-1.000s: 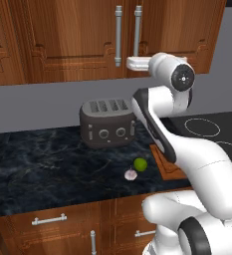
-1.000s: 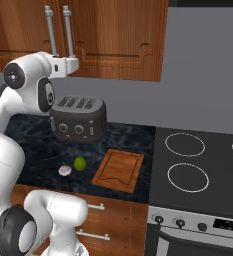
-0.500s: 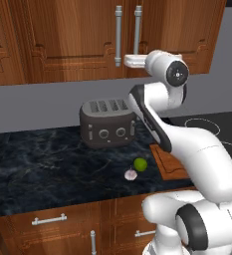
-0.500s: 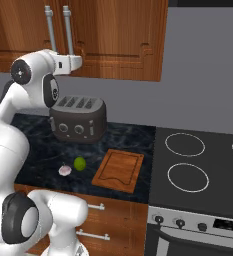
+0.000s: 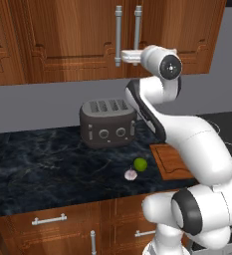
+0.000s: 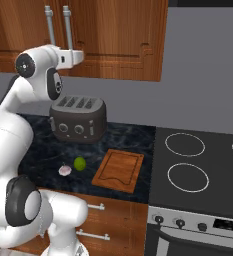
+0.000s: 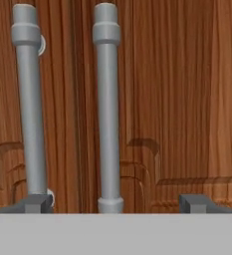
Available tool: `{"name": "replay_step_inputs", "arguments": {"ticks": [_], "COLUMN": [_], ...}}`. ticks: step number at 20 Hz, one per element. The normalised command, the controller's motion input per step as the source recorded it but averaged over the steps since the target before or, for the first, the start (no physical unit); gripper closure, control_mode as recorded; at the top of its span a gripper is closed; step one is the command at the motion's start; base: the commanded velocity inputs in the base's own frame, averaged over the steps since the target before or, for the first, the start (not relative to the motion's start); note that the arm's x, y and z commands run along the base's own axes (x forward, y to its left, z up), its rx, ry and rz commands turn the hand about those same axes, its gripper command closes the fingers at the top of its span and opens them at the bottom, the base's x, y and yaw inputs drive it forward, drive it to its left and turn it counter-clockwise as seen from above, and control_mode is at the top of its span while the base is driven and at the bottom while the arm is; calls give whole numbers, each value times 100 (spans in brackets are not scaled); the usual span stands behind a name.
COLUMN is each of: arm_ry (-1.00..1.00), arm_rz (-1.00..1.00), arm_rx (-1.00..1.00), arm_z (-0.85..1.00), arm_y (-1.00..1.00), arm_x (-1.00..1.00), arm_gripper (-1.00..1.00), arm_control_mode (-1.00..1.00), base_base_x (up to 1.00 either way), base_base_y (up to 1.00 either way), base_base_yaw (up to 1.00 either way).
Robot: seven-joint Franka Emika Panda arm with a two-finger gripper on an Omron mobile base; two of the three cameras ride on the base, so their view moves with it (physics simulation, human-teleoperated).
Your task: Open the cabinet. Place the bowl and condiment on the counter. Then place the lime and garlic on the cutting board.
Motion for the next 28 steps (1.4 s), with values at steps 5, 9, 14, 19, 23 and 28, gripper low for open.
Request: {"name": "replay_step_inputs", "arguments": {"ticks": [5, 9, 14, 19, 23, 28], "arm_ry": [1, 0, 0, 0, 0, 0], "arm_rz": [0, 0, 0, 0, 0, 0], "arm_rx": [0, -1, -2, 0, 0, 0], "arm_z": [7, 0, 0, 0, 0, 0], "arm_y": [5, 1, 0, 0, 0, 0], "arm_x": [34, 27, 23, 25, 20, 21], "arm_gripper": [-100, -100, -100, -100, -100, -100], "arm_control_mode": [-100, -100, -100, -100, -100, -100], "base_base_x": [0, 0, 0, 0, 0, 0], "base_base_y": [0, 0, 0, 0, 0, 0], "base_base_yaw": [0, 0, 0, 0, 0, 0]}}
